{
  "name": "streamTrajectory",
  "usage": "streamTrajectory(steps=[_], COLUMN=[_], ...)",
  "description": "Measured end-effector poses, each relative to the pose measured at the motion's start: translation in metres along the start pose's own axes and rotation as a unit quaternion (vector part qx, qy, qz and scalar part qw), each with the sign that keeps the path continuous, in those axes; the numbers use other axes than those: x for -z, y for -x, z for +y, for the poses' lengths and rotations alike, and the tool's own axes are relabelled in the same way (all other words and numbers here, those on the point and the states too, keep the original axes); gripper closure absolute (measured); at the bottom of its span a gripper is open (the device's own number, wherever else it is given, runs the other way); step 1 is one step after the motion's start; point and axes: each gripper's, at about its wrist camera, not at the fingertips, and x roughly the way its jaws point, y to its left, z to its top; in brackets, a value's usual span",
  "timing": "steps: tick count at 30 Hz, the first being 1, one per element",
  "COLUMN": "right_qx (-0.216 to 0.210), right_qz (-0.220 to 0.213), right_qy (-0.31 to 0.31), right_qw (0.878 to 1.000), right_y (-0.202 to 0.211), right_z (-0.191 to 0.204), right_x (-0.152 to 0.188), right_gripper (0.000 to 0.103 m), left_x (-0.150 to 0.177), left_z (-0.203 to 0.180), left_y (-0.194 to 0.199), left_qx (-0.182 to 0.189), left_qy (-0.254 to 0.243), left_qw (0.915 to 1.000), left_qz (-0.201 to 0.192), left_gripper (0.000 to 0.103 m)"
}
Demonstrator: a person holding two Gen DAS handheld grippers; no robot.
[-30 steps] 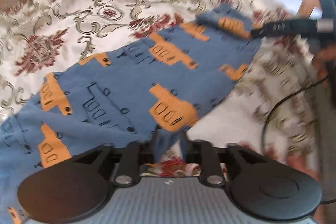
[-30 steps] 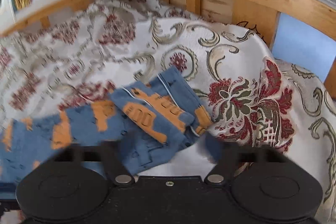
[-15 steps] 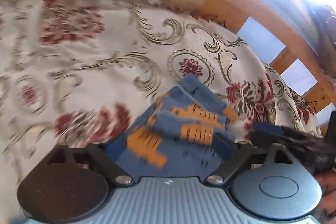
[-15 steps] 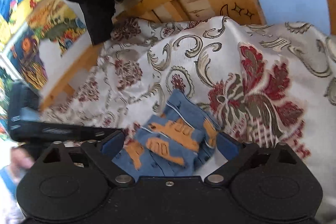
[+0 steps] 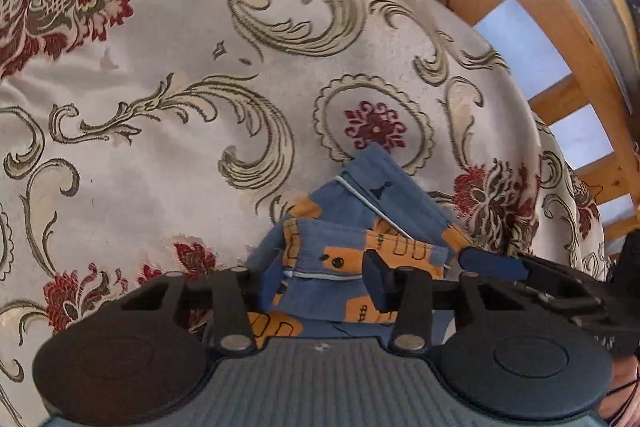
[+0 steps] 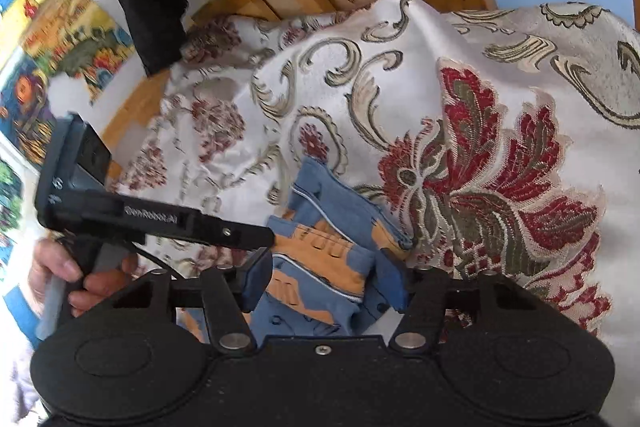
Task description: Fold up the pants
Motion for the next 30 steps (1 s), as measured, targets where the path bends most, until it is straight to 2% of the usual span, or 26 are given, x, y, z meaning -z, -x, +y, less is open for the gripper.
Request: streamTrajectory(steps=[1,4,7,8,9,10,11,15,22,26,30], right_qx=[0.011,0.008,0.014,0.013,0.011,0.009,0.009,0.011,0.058,0.086,0.1], right_qz=[0.003,0.005,0.009,0.009,0.011,0.012,0.012,-0.014,-0.091,-0.092,-0.066], right_qy=[0.001,-0.009,-0.02,-0.035,-0.049,-0.062,-0.072,-0.073,-0.027,-0.032,-0.018], right_qw=[1.0,1.0,1.0,0.999,0.999,0.998,0.997,0.997,0.994,0.991,0.993], right_y=[-0.002,-0.005,-0.011,-0.013,-0.015,-0.017,-0.018,-0.009,0.019,0.016,0.005], right_z=[0.0,-0.001,-0.004,-0.007,-0.01,-0.013,-0.017,-0.017,-0.003,-0.007,-0.01], right_x=[0.001,0.001,0.001,0.0,0.0,0.0,0.0,0.002,0.012,0.013,0.013], right_gripper=[0.052,0.052,0.067,0.073,0.079,0.09,0.094,0.098,0.098,0.097,0.091], left_x=[-0.001,-0.004,-0.007,-0.009,-0.009,-0.009,-0.01,-0.013,-0.022,-0.031,-0.031], left_z=[0.001,0.002,-0.001,-0.001,-0.001,0.0,0.0,-0.006,-0.045,-0.065,-0.076], left_y=[0.0,-0.004,-0.008,-0.009,-0.01,-0.01,-0.011,-0.01,0.009,0.003,-0.019], left_qx=[-0.001,-0.001,-0.005,-0.009,-0.016,-0.019,-0.017,-0.026,-0.035,-0.047,-0.072], left_qy=[0.002,0.003,-0.002,-0.001,-0.001,0.001,0.005,0.003,-0.064,-0.098,-0.122], left_qw=[1.0,1.0,0.9999,0.9999,0.9998,0.9997,0.9997,0.9997,0.996,0.9913,0.9869], left_qz=[0.003,0.008,0.01,0.012,0.014,0.015,0.015,0.002,-0.052,-0.073,-0.077], left_gripper=[0.058,0.058,0.06,0.073,0.081,0.082,0.084,0.092,0.094,0.094,0.093])
